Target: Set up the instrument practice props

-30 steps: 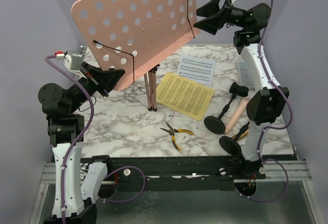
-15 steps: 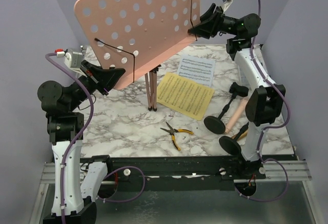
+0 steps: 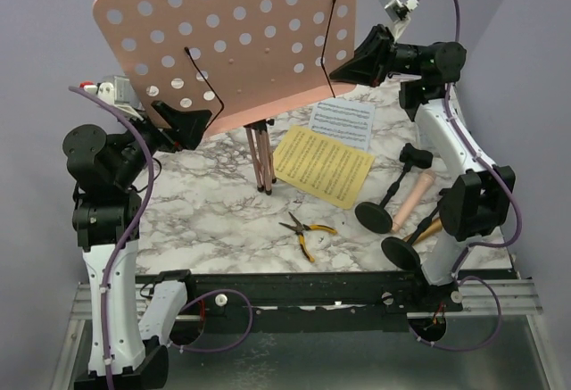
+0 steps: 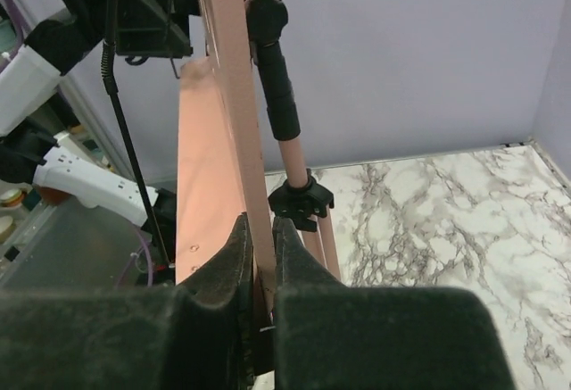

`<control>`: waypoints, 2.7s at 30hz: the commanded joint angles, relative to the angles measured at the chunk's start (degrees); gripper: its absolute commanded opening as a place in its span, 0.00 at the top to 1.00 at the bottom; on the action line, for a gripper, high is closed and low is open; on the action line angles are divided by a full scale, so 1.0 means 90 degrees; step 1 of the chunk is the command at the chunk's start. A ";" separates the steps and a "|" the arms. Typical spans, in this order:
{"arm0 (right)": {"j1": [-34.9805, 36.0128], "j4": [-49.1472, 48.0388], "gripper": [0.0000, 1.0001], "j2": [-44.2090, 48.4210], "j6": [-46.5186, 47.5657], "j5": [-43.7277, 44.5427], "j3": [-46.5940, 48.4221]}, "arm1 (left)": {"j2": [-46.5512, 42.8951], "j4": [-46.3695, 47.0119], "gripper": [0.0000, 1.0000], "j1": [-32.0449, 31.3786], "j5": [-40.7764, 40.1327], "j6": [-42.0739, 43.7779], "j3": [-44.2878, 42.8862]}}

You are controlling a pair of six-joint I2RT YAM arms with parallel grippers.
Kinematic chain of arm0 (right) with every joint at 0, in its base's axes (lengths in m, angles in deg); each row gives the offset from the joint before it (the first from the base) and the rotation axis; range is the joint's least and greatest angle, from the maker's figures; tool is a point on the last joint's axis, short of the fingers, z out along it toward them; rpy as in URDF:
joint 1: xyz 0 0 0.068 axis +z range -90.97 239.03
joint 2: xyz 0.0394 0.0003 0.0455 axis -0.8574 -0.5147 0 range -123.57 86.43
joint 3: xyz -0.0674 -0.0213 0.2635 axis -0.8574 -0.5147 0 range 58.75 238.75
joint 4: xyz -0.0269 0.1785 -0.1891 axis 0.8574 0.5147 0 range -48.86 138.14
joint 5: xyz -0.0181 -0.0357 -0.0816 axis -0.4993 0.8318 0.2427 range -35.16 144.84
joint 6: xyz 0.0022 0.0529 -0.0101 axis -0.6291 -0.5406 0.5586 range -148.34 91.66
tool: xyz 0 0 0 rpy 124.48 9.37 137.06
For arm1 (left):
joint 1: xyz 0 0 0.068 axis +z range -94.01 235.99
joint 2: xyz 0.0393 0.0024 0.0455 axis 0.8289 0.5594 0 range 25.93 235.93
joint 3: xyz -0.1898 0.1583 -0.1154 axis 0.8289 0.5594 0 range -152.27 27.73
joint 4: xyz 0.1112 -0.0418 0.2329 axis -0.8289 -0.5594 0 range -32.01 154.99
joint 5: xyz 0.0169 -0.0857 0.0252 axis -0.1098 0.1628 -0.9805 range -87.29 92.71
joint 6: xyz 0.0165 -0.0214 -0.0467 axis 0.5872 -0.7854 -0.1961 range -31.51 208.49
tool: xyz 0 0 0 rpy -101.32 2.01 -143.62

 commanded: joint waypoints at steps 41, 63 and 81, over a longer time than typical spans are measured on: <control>0.0033 -0.1035 1.00 0.1733 -0.0185 0.1238 -0.2108 | 0.0451 0.6888 0.28 -0.1178 -0.0890 -0.1744 0.4757; 0.0317 -0.0831 1.00 0.1994 -0.0274 0.1646 -0.2317 | 0.3406 1.2108 0.44 -0.2894 -0.2803 -0.0735 0.3871; 0.0532 -0.0225 1.00 0.2179 0.0143 0.1896 -0.2299 | 0.3499 1.0843 0.53 -0.4642 -0.5378 0.3408 0.2962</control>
